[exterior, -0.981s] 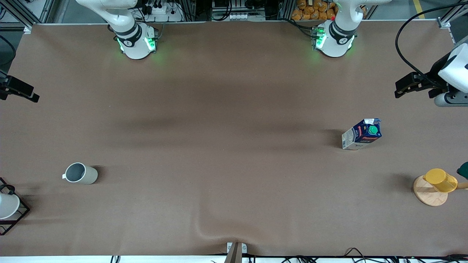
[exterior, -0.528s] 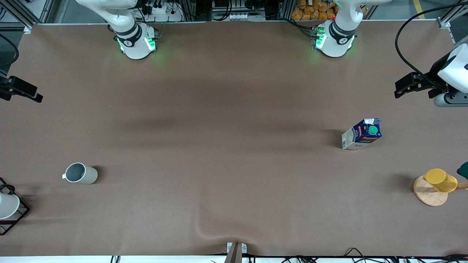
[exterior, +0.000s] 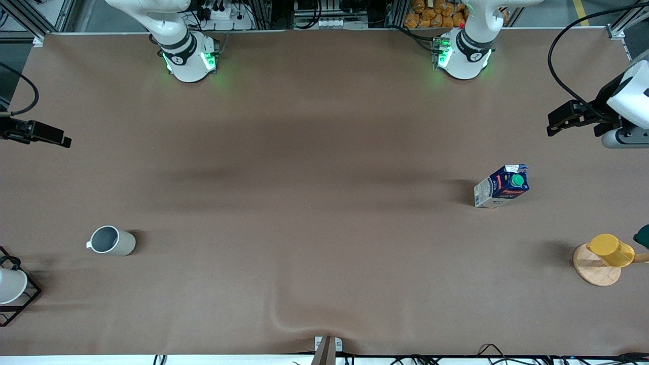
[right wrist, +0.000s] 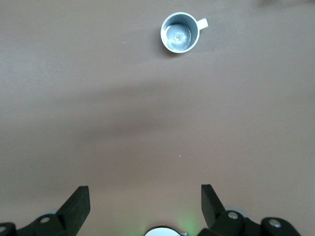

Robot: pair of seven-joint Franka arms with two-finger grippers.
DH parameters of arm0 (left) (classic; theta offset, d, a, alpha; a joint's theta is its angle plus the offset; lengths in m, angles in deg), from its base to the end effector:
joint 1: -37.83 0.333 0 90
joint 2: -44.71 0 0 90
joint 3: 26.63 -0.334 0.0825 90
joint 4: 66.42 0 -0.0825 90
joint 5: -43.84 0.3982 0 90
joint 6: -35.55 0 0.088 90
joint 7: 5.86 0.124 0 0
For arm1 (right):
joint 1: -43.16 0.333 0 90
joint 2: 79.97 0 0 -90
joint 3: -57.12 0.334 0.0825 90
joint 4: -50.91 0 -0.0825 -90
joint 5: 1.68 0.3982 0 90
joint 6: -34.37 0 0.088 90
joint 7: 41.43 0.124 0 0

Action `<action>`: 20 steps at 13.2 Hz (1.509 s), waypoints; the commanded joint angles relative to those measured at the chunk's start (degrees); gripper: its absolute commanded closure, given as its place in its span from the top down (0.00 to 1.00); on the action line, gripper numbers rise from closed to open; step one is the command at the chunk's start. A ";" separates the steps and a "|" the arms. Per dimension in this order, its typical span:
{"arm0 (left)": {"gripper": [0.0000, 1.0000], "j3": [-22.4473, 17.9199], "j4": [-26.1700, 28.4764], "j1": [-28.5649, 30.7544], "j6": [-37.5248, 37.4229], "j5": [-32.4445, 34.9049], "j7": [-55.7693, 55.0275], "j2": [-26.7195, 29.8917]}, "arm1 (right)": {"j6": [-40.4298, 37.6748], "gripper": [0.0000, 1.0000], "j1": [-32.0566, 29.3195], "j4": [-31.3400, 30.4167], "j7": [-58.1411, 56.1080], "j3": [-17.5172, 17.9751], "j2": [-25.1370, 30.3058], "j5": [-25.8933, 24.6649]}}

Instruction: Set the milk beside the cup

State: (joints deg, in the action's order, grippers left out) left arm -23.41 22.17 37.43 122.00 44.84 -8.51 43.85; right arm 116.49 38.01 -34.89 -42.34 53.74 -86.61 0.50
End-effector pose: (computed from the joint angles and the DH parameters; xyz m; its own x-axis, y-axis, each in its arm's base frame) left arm 0.5653 -0.0333 0.6236 0.9985 -0.0158 -0.0515 -0.0168 -0.9997 -0.0190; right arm 0.5808 -0.0800 0.5831 0.9759 -0.1259 -0.1784 -0.1340 -0.9904 -0.0340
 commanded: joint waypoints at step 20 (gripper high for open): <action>1.00 0.48 9.57 3.92 13.81 -0.91 1.95 -6.79 | 27.09 1.00 -6.11 5.20 -22.98 0.48 -25.69 -0.34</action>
State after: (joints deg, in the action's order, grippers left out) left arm -23.39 27.49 40.67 132.09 44.66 -7.68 35.70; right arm 141.84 32.51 -33.23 -61.33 53.43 -108.38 0.35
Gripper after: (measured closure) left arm 0.000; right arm 0.000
